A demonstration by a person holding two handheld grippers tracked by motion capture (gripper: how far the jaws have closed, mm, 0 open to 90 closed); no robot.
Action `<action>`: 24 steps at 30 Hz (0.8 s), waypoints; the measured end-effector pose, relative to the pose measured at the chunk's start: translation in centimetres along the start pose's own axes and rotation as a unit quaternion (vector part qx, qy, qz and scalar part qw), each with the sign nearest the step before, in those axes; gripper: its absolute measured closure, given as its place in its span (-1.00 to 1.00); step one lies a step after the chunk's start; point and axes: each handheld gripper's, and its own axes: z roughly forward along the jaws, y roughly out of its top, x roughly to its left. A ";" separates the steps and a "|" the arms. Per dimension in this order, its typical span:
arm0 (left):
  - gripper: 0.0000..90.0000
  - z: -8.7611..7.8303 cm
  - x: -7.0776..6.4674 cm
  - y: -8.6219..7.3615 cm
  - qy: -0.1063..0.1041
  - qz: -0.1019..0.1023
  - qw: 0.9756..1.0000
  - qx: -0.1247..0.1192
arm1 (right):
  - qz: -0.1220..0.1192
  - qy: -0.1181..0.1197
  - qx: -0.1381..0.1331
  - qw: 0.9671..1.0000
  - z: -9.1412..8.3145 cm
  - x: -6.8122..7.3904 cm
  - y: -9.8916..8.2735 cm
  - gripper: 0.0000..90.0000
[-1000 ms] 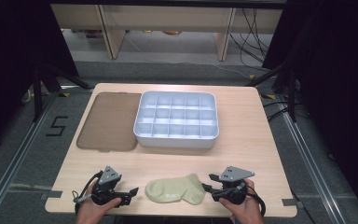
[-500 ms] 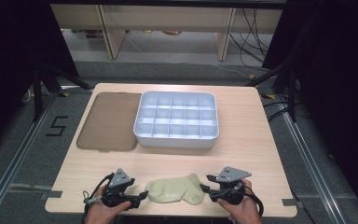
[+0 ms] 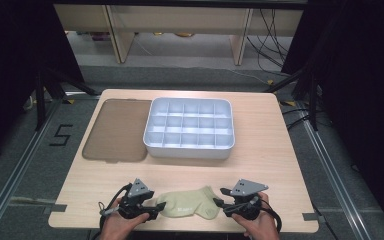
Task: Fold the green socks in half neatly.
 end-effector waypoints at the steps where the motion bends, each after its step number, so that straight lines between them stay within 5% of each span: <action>1: -0.08 0.1 -0.1 0.0 -0.001 -0.004 1.000 0.001 | 0.000 0.000 0.001 1.000 0.0 0.0 0.0 0.24; 11: 0.16 0.7 -0.2 0.2 0.009 -0.007 1.000 0.021 | -0.013 0.004 -0.002 1.000 0.2 0.1 0.0 0.24; 15: 0.27 1.2 -0.7 0.2 0.013 0.003 1.000 0.021 | -0.011 0.009 0.000 1.000 0.3 0.2 0.0 0.24; 17: 0.37 1.3 -1.0 0.4 0.018 0.025 0.999 0.027 | -0.011 0.008 -0.001 1.000 0.3 0.2 0.0 0.24; 18: 0.43 1.4 -1.2 0.2 0.017 0.010 1.000 0.021 | -0.013 0.009 -0.001 1.000 0.2 0.2 0.0 0.24; 24: 0.74 1.4 -1.4 0.0 0.001 0.010 1.000 0.010 | -0.014 0.011 0.000 1.000 0.2 0.3 0.1 0.24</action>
